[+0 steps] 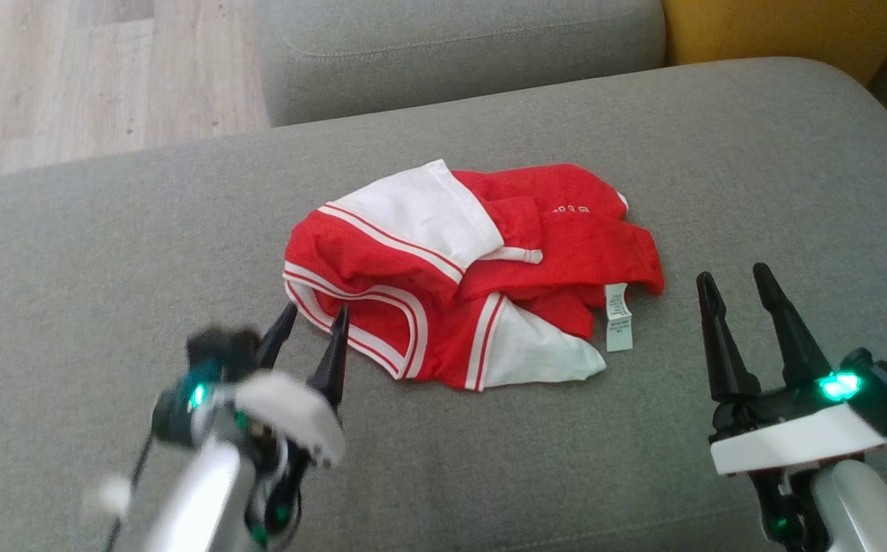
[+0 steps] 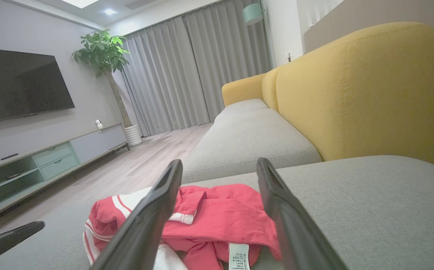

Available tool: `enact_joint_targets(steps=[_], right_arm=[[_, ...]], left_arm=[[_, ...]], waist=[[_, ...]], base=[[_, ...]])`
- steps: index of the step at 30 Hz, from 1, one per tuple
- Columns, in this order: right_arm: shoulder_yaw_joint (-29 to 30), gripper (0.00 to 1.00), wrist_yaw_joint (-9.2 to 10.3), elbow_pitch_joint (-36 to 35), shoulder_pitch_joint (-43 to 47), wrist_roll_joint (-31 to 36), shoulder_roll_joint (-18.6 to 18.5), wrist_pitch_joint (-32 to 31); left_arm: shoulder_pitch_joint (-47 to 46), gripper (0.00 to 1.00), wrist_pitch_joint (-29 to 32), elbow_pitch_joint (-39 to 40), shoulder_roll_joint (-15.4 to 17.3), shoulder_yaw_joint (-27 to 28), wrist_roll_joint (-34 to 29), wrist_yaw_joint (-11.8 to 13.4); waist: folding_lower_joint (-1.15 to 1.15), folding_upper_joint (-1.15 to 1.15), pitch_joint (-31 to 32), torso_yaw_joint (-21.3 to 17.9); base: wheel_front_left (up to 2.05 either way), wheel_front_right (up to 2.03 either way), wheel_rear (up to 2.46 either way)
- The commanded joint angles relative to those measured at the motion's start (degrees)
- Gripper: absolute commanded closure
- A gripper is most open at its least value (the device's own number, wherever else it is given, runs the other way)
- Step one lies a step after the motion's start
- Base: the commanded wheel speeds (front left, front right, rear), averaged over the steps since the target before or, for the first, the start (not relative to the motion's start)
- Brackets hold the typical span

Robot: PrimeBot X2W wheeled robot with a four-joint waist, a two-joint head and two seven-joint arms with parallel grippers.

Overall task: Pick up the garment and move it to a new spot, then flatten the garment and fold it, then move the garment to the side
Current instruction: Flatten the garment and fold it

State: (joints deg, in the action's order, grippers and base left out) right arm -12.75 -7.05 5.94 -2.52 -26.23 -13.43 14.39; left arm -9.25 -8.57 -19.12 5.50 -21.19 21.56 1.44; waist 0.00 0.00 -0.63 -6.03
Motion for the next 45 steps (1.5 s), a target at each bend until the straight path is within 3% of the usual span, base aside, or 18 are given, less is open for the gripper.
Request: enact_joint_targets(steps=[1, 6, 10, 18, 26, 27, 28, 30, 38, 45], right_arm=[[-0.7, 0.00, -0.44, -1.7, -1.8, -0.1, -0.4, 0.6], [-1.1, 0.00, -0.44, -2.0, -3.0, -0.2, 0.2, 0.6], [-1.2, 0.00, -0.44, -2.2, -3.9, -0.5, 0.9, 0.6], [-1.5, 0.00, -0.44, -2.2, -5.8, -1.0, 0.8, 0.6], [-1.4, 0.00, -0.44, -2.1, -6.5, -1.2, 1.0, 0.6], [-1.3, 0.00, -0.44, -2.0, -6.4, -1.2, 1.0, 0.6], [-1.2, 0.00, -0.44, -2.0, -6.4, -1.2, 1.0, 0.6], [-1.0, 0.00, -0.44, -1.9, -6.3, -1.2, 1.0, 0.6], [-0.6, 0.00, -0.44, -1.5, -5.5, -0.8, 1.1, 0.6], [0.0, 0.00, -0.44, -0.8, -3.4, -0.1, 1.7, 0.6]], left_arm=[[-7.7, 0.00, 4.6, -0.1, 1.3, 1.7, 1.2, -1.2], [-17.0, 0.00, 20.6, -7.6, 4.5, 1.6, 4.4, -4.4], [-22.7, 0.00, 28.0, -13.5, 7.7, 2.0, 5.9, -6.1], [-30.2, 0.00, 32.7, -25.4, 10.7, 3.3, 9.0, -7.7], [-33.4, 0.00, 35.3, -32.6, 10.7, 2.8, 10.8, -8.4], [-33.6, 0.05, 35.1, -32.9, 10.6, 2.5, 11.0, -8.5], [-33.8, 0.40, 34.7, -33.2, 10.5, 2.3, 11.2, -8.6], [-34.2, 1.00, 33.7, -33.5, 10.3, 1.8, 11.7, -8.7], [-35.2, 1.00, 32.7, -30.9, 10.5, -3.1, 13.2, -8.9], [-39.9, 1.00, 32.7, -16.8, 13.1, -6.4, 16.5, -8.9]], waist=[[0.00, 0.00, -0.2, -0.2], [0.00, 0.00, -1.2, -2.1], [0.00, 0.00, -2.5, -4.2], [0.00, 0.00, -5.2, -7.6], [0.00, 0.00, -6.3, -9.0], [0.00, 0.00, -6.3, -9.0], [0.00, 0.00, -6.3, -9.0], [0.00, 0.00, -6.2, -8.7], [0.00, 0.00, -4.0, -6.6], [0.00, 0.00, 0.6, -4.4]], base=[[0.00, 0.00, 0.00], [0.00, 0.00, 0.00], [0.00, 0.00, 0.00], [0.00, 0.00, 0.00], [0.00, 0.00, 0.00], [0.00, 0.00, 0.00], [0.00, 0.00, 0.00], [0.00, 0.00, 0.00], [0.00, 0.00, 0.00], [0.00, 0.00, 0.00]])
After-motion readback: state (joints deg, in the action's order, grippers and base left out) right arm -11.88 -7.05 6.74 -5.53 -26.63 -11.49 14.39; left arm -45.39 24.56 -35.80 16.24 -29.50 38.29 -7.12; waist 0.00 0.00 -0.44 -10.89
